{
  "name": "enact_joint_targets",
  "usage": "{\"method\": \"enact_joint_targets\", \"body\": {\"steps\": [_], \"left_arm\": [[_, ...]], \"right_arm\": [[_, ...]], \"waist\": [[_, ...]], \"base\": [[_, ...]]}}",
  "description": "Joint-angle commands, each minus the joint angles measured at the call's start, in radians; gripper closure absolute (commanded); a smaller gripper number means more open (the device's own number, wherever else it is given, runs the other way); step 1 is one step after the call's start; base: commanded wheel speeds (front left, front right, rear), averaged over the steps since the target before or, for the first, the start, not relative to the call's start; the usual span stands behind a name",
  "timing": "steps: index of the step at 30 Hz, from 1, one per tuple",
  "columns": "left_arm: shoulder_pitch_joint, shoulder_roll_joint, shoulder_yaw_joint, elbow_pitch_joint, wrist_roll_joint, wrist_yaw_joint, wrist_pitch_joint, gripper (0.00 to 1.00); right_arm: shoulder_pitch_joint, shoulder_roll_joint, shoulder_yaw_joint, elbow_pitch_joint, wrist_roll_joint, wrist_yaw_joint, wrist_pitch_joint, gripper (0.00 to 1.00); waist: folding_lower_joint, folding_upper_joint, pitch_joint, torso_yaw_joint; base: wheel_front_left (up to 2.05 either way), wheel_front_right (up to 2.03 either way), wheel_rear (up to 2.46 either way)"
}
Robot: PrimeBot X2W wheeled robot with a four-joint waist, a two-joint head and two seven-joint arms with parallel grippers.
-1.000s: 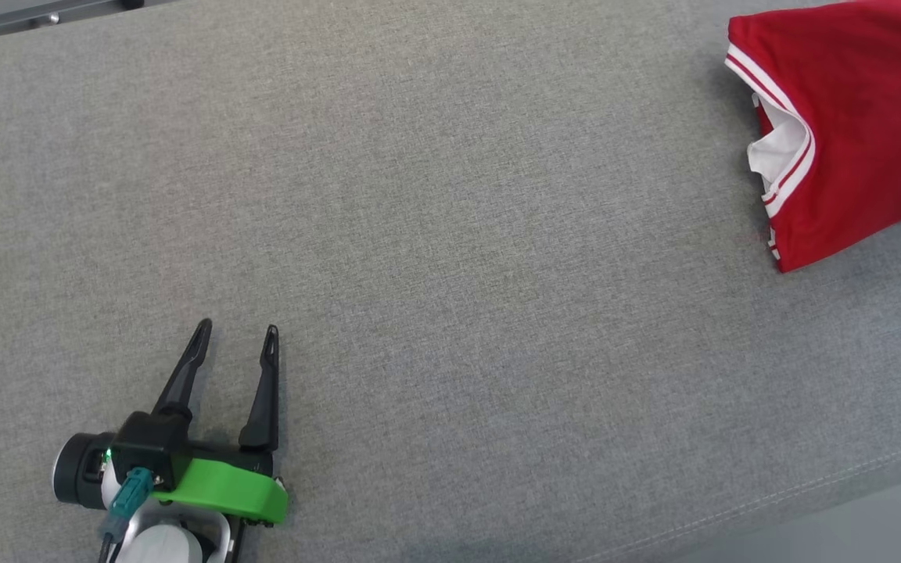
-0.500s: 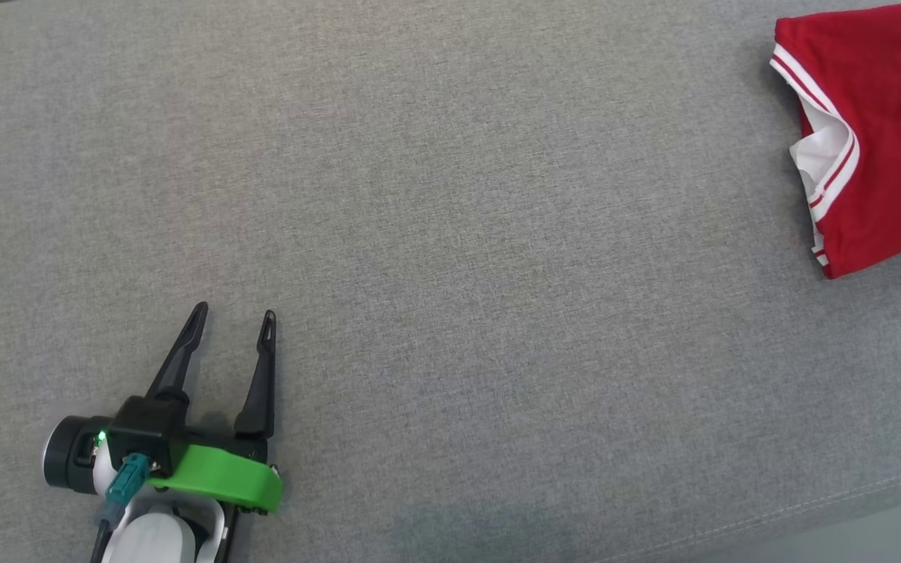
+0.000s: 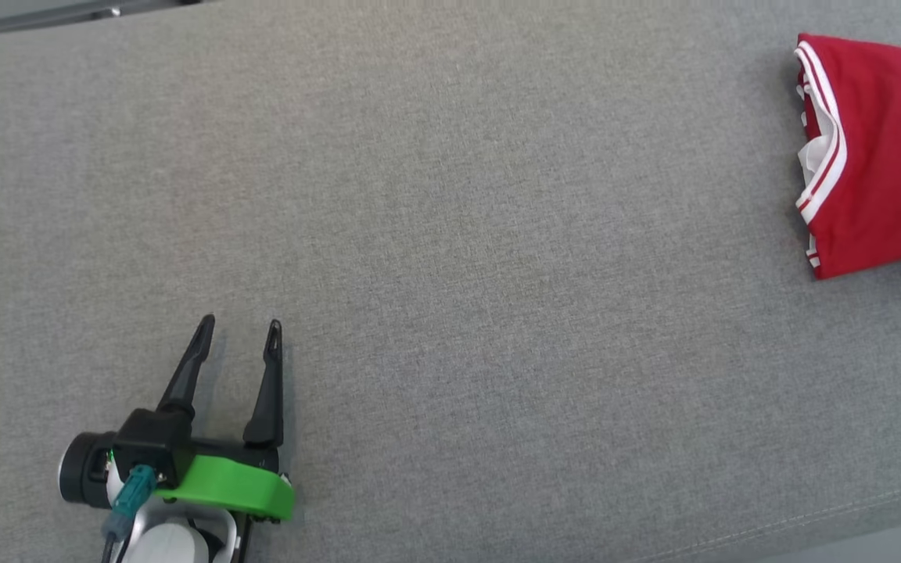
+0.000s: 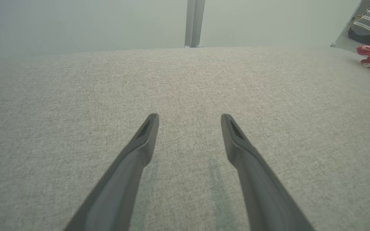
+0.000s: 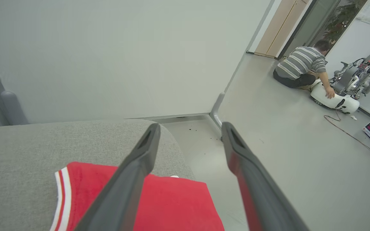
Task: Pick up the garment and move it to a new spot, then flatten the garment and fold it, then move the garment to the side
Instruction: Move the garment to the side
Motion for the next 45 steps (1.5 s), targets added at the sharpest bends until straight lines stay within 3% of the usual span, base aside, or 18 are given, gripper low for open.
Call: {"method": "enact_joint_targets", "body": {"steps": [1,6,13,17,24,31,36,45], "left_arm": [[0.014,-0.003,0.004,0.006,-0.006,0.008,-0.007,0.00],[0.044,-0.021,0.021,0.028,-0.031,0.027,-0.014,0.00],[0.075,-0.035,0.051,0.040,-0.053,0.038,-0.017,0.00],[0.095,-0.042,0.081,0.039,-0.060,0.038,-0.018,0.00],[0.133,-0.039,0.137,0.055,-0.062,0.016,-0.017,0.00],[0.154,-0.031,0.178,0.080,-0.079,-0.019,-0.017,0.00],[0.166,-0.030,0.201,0.083,-0.083,-0.034,-0.017,0.00],[0.187,-0.017,0.186,0.104,-0.094,-0.052,-0.017,0.00]], "right_arm": [[0.028,0.003,0.015,-0.014,0.010,0.000,-0.029,0.00],[0.133,0.023,0.107,-0.124,0.083,0.000,-0.128,0.00],[0.336,0.073,0.202,-0.310,0.207,0.000,-0.147,0.00],[0.460,0.116,0.218,-0.379,0.213,-0.001,-0.176,0.00],[0.652,0.233,0.240,-0.384,0.144,0.000,-0.272,0.00],[0.782,0.359,0.182,-0.334,0.027,0.000,-0.320,0.00],[0.816,0.397,0.191,-0.343,-0.047,0.000,-0.322,0.00],[0.838,0.426,0.134,-0.345,-0.079,-0.001,-0.323,0.00]], "waist": [[0.0000,0.0077,-0.041,0.016],[0.0000,0.0077,-0.116,0.048],[0.0000,0.0077,-0.204,0.123],[0.0000,0.0077,-0.246,0.169],[0.0000,0.0077,-0.317,0.228],[0.0000,0.0077,-0.359,0.255],[0.0000,0.0077,-0.374,0.246],[0.0000,0.0077,-0.390,0.225]], "base": [[0.00,0.00,0.00],[0.00,0.00,0.00],[0.00,0.00,0.00],[0.00,0.00,0.00],[0.00,0.00,0.00],[0.00,0.00,0.00],[0.00,0.00,0.00],[0.00,0.00,0.00]]}}
